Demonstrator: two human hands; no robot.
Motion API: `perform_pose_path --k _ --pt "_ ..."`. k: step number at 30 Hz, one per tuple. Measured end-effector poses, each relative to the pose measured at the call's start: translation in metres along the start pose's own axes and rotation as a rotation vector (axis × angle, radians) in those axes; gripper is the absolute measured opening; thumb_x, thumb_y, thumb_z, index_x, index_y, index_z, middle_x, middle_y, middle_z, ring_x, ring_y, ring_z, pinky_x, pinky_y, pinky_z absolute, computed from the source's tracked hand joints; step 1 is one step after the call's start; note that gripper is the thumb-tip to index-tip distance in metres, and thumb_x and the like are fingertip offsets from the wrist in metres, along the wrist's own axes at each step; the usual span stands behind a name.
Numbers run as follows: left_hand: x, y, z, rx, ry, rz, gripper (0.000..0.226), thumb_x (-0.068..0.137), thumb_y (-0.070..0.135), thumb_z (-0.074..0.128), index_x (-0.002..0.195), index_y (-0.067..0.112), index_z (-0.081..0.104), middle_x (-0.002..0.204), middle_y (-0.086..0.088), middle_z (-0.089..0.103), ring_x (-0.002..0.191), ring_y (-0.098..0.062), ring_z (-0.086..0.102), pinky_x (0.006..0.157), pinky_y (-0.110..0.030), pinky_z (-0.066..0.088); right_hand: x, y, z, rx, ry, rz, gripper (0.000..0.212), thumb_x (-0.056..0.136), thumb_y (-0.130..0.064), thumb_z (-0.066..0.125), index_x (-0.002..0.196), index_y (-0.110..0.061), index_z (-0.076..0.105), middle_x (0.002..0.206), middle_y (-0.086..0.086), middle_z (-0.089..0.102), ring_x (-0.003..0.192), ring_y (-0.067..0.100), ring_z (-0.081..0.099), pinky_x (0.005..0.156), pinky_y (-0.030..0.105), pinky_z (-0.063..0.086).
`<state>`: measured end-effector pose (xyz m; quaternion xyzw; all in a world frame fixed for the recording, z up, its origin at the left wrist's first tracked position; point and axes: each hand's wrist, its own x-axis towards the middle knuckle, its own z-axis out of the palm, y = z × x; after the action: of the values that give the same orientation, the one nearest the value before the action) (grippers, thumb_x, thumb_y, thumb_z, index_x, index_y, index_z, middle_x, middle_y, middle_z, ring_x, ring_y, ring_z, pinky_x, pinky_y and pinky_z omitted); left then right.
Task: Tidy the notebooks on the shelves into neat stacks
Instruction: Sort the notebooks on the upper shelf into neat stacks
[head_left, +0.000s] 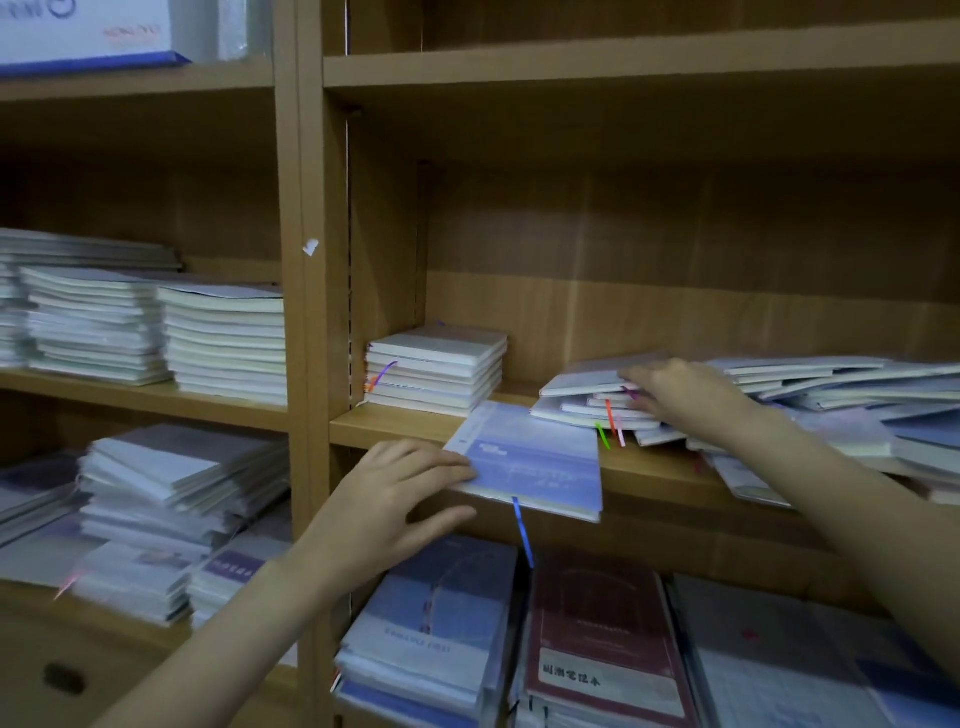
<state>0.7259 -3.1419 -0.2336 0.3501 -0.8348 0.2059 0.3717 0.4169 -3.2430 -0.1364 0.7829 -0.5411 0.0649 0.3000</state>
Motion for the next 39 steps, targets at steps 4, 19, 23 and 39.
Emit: perform_pose_path --k 4,19,23,39 --pt "0.018 0.003 -0.001 -0.056 0.012 -0.012 0.039 0.088 0.051 0.050 0.092 0.019 0.071 0.093 0.010 0.069 0.090 -0.005 0.060 0.077 -0.026 0.047 -0.003 0.005 -0.006 0.098 0.053 -0.002 0.035 0.097 -0.032 0.046 0.131 -0.026 0.054 0.120 0.008 0.064 0.109 0.030 0.059 0.087 0.039 0.048" --pt "0.060 -0.002 0.037 -0.146 0.034 -0.371 0.060 0.070 0.041 0.076 0.114 0.013 0.047 0.108 0.005 0.041 0.093 -0.014 0.053 0.076 -0.020 0.043 -0.007 -0.029 -0.038 0.415 0.051 -0.158 0.033 0.091 -0.036 0.057 0.119 -0.019 0.063 0.114 0.001 0.067 0.106 0.020 0.061 0.089 0.032 0.046" --pt "0.059 -0.008 0.042 0.069 0.129 -0.263 0.081 0.064 0.041 0.080 0.130 0.010 0.045 0.125 -0.012 0.047 0.111 -0.029 0.049 0.092 -0.038 0.043 -0.013 -0.015 -0.043 0.645 -0.058 -0.128 0.048 0.084 -0.046 0.062 0.124 -0.020 0.060 0.125 -0.007 0.061 0.114 0.007 0.054 0.093 0.019 0.041" --pt "0.106 -0.022 0.030 0.137 0.008 -0.393 0.021 0.093 0.033 0.051 0.096 0.013 0.058 0.085 -0.010 0.068 0.082 -0.032 0.061 0.064 -0.036 0.043 -0.010 0.018 -0.014 0.292 -0.163 0.000 0.067 0.081 -0.055 0.062 0.135 -0.018 0.046 0.136 0.000 0.051 0.125 0.020 0.046 0.098 0.031 0.035"
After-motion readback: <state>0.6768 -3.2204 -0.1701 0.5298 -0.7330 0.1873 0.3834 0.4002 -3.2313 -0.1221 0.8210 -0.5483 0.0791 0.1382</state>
